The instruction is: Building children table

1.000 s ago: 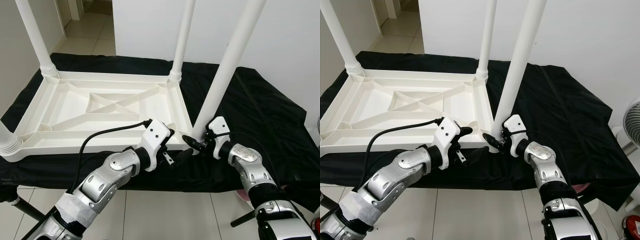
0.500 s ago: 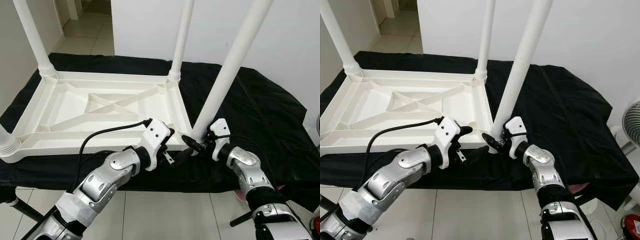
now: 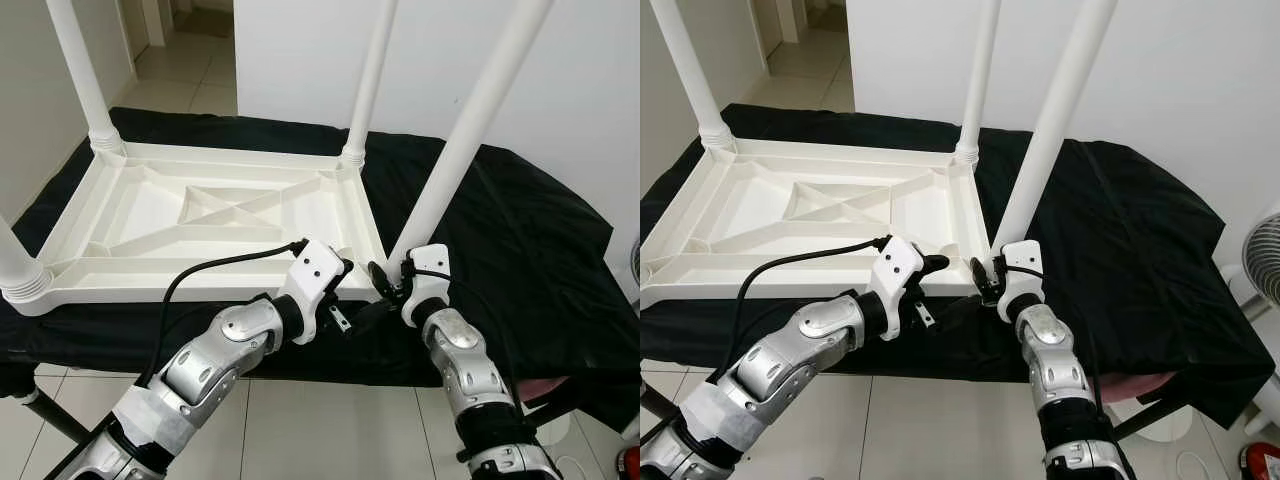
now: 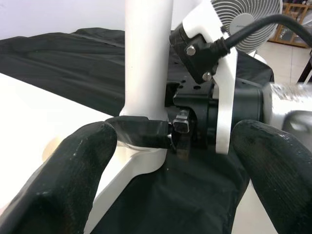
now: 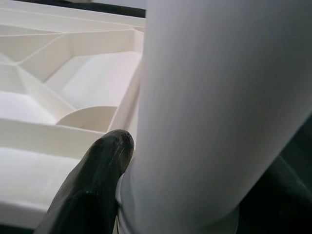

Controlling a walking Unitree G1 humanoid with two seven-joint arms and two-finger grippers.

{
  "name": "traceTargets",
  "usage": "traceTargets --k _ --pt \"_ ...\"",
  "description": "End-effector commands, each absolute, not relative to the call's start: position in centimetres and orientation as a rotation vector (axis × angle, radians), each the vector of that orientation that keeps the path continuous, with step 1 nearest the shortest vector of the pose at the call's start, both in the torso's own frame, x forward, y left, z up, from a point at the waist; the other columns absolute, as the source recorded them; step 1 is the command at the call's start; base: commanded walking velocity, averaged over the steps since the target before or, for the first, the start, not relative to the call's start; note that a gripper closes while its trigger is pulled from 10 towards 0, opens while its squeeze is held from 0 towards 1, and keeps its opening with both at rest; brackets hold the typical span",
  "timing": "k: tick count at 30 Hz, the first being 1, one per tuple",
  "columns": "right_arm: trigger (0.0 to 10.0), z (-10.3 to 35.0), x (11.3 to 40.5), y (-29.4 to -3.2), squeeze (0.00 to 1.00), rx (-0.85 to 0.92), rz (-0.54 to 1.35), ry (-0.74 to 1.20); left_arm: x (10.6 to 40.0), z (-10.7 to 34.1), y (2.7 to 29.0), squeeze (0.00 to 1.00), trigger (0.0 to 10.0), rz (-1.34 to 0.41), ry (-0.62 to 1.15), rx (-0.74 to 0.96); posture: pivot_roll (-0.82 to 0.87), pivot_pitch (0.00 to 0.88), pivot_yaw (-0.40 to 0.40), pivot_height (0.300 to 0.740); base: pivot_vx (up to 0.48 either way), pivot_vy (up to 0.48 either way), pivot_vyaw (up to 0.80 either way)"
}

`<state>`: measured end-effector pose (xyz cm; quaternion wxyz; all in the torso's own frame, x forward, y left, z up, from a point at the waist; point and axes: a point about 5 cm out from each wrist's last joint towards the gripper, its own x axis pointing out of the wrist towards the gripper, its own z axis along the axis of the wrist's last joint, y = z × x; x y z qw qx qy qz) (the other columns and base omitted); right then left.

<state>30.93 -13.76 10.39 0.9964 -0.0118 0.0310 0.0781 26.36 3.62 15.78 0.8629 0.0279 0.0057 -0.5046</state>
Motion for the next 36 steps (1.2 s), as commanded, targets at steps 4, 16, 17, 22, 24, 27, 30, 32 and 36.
traceTargets --k 4,16,17,22,24,27,30,32,36 --pt "10.0 8.8 29.7 -14.5 0.0 0.019 -0.037 0.152 25.2 15.7 3.0 0.0 10.0 -1.249 0.017 0.063 -0.04 0.0 -0.088 0.74 0.0 0.0 0.0" --pt "10.0 9.6 29.0 -14.0 0.0 0.039 -0.095 0.161 25.2 15.5 3.1 0.0 10.0 -1.246 0.02 0.08 -0.04 0.0 -0.099 0.74 0.0 0.0 0.0" --pt "10.0 9.6 29.0 -14.0 0.0 0.039 -0.095 0.161 25.2 15.5 3.1 0.0 10.0 -1.246 0.02 0.08 -0.04 0.0 -0.099 0.74 0.0 0.0 0.0" --pt "10.0 10.0 29.0 -14.0 1.0 0.05 -0.07 0.133 25.2 15.5 3.1 0.0 10.0 -1.242 0.022 0.082 -0.03 0.0 -0.105 0.74 0.0 0.0 0.0" --pt "10.0 10.0 29.0 -14.0 1.0 0.05 -0.07 0.133 25.2 15.5 3.1 0.0 10.0 -1.242 0.022 0.082 -0.03 0.0 -0.105 0.74 0.0 0.0 0.0" --pt "10.0 10.0 29.1 -14.1 1.0 0.055 -0.047 0.124 25.2 15.5 3.1 0.0 10.0 -1.24 0.021 0.084 -0.03 0.0 -0.103 0.74 0.0 0.0 0.0" --pt "10.0 10.0 29.1 -14.3 1.0 0.056 -0.023 0.113 25.3 15.4 3.1 0.0 10.0 -1.239 0.021 0.095 -0.03 0.0 -0.103 0.74 0.0 0.0 0.0" --pt "10.0 10.0 29.4 -15.0 1.0 0.044 0.036 0.088 25.3 15.3 3.1 0.0 10.0 -1.238 0.022 0.105 -0.03 0.0 -0.098 0.74 0.0 0.0 0.0" --pt "10.0 10.2 29.7 -15.3 0.32 0.018 0.112 0.066 25.4 15.2 3.2 0.0 10.0 -1.237 0.022 0.116 -0.04 0.0 -0.093 0.74 0.0 0.0 0.0"
